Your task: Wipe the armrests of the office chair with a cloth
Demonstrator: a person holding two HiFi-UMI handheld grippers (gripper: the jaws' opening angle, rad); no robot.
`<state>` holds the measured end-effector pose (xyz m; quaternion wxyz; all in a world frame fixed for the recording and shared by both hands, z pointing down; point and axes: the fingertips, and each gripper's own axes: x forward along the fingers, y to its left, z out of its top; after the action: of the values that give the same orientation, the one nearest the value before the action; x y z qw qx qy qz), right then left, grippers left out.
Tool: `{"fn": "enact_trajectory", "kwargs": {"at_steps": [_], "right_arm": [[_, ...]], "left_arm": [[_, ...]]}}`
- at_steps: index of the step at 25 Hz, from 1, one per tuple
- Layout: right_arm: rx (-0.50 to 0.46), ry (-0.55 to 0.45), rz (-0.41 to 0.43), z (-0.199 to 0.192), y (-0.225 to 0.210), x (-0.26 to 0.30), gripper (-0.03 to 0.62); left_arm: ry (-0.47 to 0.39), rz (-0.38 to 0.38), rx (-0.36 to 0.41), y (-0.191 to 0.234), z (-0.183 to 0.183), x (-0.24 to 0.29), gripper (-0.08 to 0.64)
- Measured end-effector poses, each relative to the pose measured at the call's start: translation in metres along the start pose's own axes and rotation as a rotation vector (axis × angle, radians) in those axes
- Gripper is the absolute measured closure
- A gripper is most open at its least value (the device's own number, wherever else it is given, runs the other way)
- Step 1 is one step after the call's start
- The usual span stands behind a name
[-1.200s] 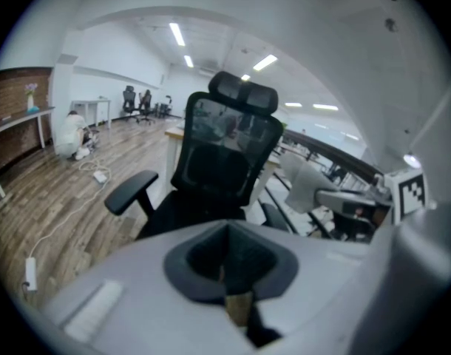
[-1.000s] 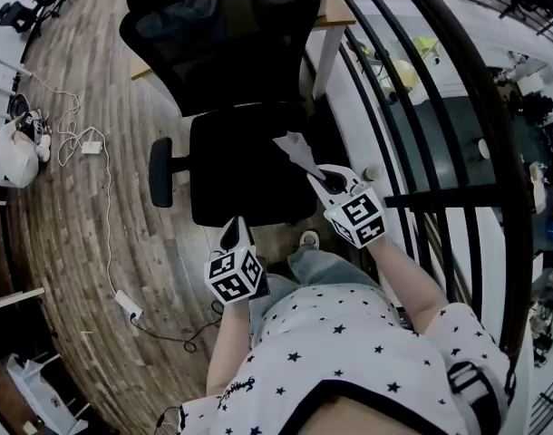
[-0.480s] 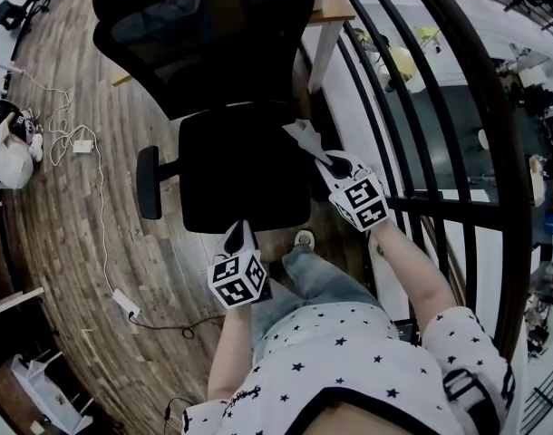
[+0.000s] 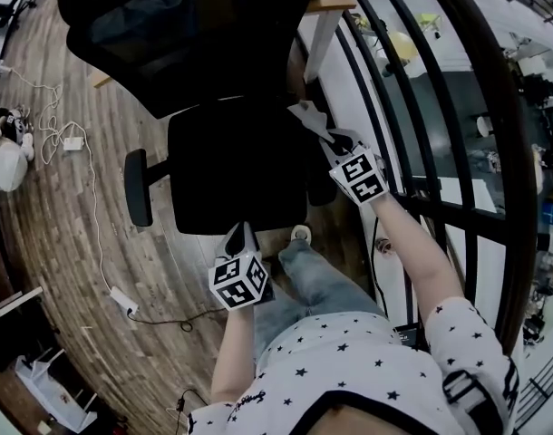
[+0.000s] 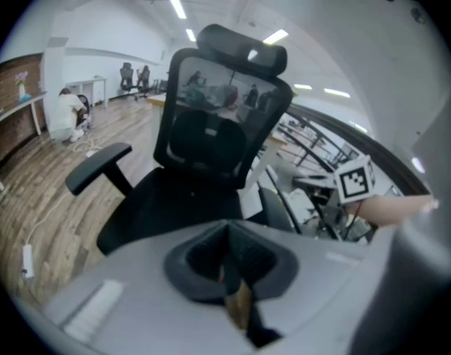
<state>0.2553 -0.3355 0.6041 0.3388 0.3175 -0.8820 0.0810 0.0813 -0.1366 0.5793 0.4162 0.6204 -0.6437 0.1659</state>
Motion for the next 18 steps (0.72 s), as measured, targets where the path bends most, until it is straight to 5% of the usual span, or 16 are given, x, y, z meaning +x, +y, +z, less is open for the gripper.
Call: {"fn": "enact_trajectory", "kwargs": {"at_steps": [11,18], "right_arm": [[-0.167,0.139,-0.045,-0.027,-0.033,0.047,0.565],[-0.186,0.208,-0.013,-0.048,-0.03,0.066,0.565]], "left_arm": [[0.037,0.008,-0.012,-0.006,-0.012,0.014,0.557],[0.06,0.02,-0.019,-0.008,-0.019,0.016,0.557]]}}
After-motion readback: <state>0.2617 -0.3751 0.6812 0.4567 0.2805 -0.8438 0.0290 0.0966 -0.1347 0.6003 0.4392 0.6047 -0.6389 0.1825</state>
